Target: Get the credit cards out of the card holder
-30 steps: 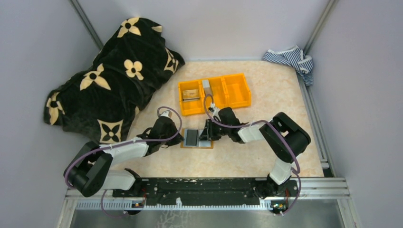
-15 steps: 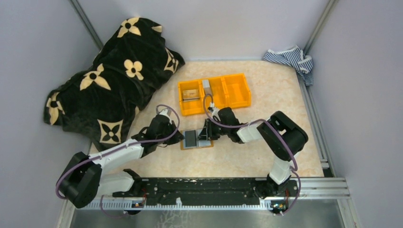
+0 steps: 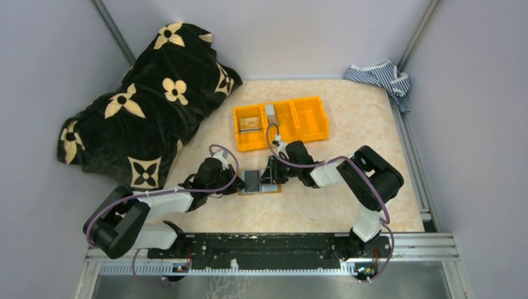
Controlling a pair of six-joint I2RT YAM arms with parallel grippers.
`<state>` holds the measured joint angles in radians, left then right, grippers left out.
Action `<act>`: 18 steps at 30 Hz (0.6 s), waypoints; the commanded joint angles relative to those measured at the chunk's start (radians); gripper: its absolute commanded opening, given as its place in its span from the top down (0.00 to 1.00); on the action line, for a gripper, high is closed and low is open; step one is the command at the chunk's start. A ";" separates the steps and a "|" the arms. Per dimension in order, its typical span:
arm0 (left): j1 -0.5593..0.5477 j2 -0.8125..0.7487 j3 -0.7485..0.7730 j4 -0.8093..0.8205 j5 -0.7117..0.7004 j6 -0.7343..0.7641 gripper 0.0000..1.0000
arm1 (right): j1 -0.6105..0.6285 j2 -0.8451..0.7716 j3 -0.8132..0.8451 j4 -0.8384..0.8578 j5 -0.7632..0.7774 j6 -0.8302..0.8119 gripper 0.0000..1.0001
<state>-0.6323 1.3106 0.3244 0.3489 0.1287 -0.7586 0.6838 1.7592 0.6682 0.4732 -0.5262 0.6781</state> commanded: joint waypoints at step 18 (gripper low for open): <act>0.001 0.042 -0.044 -0.005 -0.005 0.018 0.94 | -0.007 0.109 0.041 0.258 -0.078 0.124 0.71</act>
<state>-0.6323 1.3178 0.3054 0.3912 0.1318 -0.7582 0.6777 1.8507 0.6876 0.6086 -0.5694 0.7605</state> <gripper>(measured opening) 0.059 0.284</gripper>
